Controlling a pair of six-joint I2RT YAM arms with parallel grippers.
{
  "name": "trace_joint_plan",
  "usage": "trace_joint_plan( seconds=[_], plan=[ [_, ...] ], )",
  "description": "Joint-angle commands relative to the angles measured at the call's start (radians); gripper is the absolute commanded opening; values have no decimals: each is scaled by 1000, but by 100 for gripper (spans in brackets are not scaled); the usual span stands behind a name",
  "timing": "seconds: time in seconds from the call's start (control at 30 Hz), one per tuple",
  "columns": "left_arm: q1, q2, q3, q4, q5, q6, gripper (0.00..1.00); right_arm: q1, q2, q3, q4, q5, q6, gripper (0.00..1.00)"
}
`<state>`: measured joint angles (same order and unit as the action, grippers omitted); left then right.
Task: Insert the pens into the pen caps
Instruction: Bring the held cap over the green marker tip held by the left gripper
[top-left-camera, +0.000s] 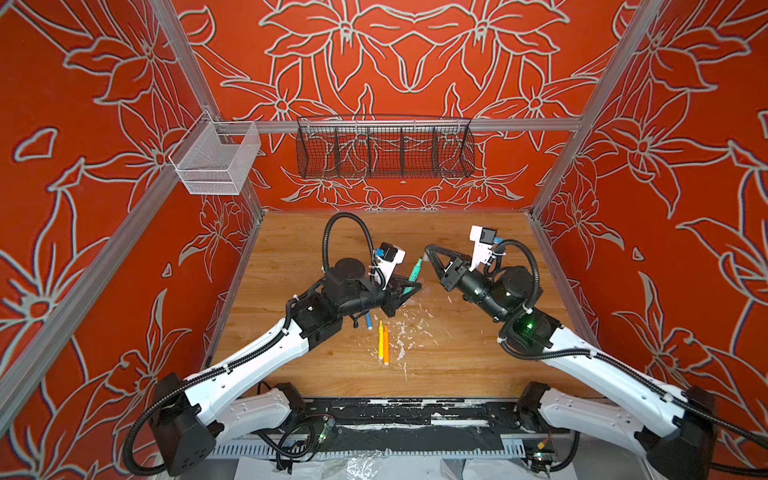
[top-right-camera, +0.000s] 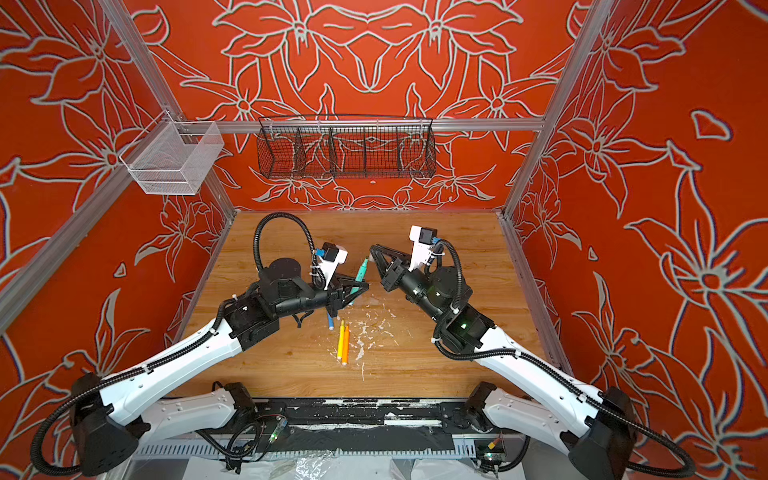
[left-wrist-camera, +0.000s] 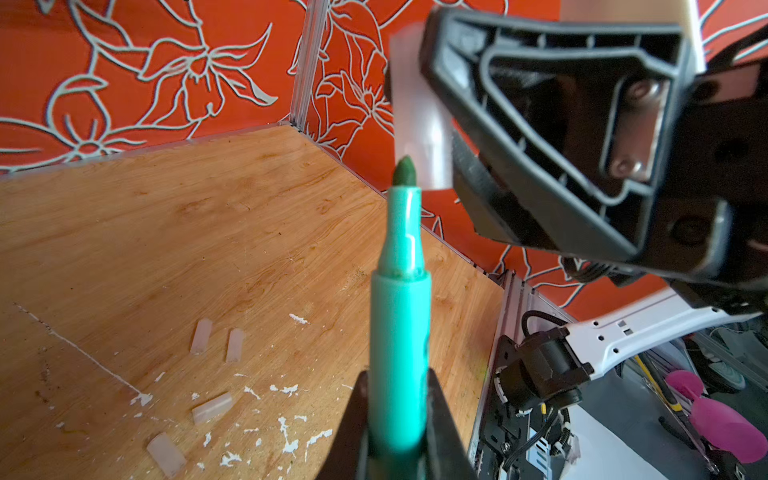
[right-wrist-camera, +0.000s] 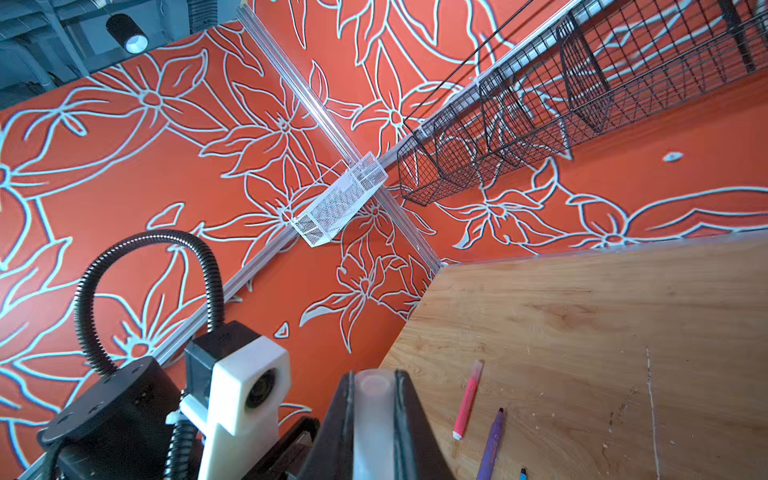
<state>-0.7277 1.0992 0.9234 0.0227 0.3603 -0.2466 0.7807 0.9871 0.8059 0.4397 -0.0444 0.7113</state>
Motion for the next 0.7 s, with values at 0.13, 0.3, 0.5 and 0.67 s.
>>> trace_joint_plan(
  seconds=[0.13,0.3,0.5,0.67],
  plan=[
    [-4,-7,0,31,9,3,0,10,-14,8,44,52,-11,0],
    [-4,-8,1,31,8,2,0,11,-4,8,55,56,-7,0],
    [-4,-3,2,30,9,2,0,14,15,20,65,44,-1,0],
    [-4,-4,2,31,8,3,0,22,20,26,70,41,-4,0]
  ],
)
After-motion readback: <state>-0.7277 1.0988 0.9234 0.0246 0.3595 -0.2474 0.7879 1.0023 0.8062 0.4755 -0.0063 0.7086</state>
